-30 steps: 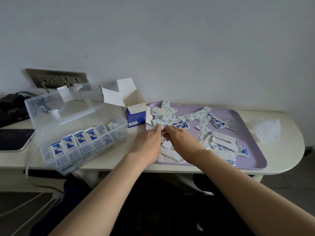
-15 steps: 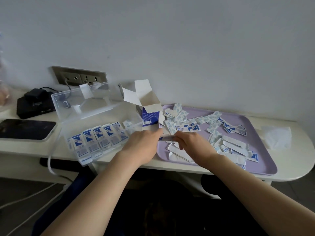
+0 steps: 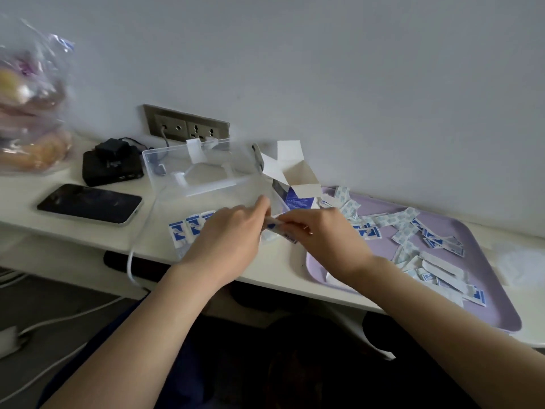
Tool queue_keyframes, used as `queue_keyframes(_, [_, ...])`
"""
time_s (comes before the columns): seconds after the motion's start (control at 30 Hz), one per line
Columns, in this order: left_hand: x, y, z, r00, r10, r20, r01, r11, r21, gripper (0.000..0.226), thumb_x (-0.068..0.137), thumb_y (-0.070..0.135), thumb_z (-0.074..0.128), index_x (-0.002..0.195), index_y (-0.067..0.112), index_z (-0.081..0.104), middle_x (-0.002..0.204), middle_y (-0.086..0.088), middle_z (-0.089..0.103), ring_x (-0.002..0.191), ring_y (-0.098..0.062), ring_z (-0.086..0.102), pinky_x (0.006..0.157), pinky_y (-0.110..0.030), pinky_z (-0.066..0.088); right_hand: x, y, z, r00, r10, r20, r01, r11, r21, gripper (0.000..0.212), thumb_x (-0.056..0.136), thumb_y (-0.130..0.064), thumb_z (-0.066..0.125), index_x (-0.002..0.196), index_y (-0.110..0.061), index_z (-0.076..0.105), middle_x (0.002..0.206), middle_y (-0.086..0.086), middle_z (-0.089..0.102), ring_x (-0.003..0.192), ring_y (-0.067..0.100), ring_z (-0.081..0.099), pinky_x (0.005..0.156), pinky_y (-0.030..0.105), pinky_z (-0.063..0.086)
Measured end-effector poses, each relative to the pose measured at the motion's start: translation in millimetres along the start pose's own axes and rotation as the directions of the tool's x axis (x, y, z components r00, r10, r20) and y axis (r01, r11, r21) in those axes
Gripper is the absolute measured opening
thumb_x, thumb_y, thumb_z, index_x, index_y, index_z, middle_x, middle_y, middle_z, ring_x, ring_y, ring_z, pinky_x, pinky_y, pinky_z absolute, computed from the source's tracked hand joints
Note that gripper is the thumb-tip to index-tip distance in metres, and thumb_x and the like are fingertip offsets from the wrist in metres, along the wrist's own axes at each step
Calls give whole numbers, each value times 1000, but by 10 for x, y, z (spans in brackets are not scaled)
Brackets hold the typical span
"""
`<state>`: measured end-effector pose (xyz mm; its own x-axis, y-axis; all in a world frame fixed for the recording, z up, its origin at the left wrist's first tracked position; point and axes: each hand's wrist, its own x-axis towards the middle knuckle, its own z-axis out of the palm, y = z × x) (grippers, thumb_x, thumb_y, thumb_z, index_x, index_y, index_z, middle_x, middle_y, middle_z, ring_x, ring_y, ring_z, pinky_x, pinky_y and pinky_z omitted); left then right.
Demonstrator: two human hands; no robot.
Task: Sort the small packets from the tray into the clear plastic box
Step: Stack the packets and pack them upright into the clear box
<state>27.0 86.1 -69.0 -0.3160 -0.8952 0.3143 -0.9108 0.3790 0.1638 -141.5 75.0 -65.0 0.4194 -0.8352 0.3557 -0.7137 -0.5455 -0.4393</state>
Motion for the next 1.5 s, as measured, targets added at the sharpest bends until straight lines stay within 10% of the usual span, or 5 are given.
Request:
queue_keyframes(0.3, [-116,-577,-175,945,-240,-221,186,953,-240,27,96,19,49,122,14,42,105,-4,57,90,-26,57,70,-33,40,652,-283,254,990,125,68,-131,987,97,30,86,-18,61,59,-6,56,53,5,38,57,12,23,50,25,26])
queue_keyframes(0.57, [-359,-1005,-98,950,-302,79,299,953,54,41,97,30,44,136,18,36,132,-5,40,121,-23,37,97,-34,32,974,-201,633,935,302,187,-301,953,-35,17,86,-19,61,90,-10,76,82,5,71,62,12,53,59,23,41])
queue_keyframes(1.17, [-384,-1033,-62,901,-380,209,378,924,54,38,101,33,32,135,17,35,137,-7,34,124,-24,31,99,-34,31,1223,122,871,702,594,393,-356,770,-529,34,91,-23,56,118,-3,58,114,11,61,89,21,54,64,21,41])
queue_keyframes(1.33, [-378,-1025,-70,896,-384,224,387,922,34,38,101,33,32,136,18,34,138,-7,32,127,-24,29,101,-35,30,1232,109,891,661,604,445,-372,779,-505,28,88,-19,60,109,0,57,92,9,51,84,19,47,72,23,37])
queue_keyframes(1.5, [-380,-1022,-70,896,-380,230,385,922,22,38,101,31,33,136,17,33,138,-9,31,127,-25,28,102,-35,29,1250,84,932,671,613,416,-348,757,-553,28,90,-17,55,70,-8,39,66,0,37,56,10,34,49,16,27])
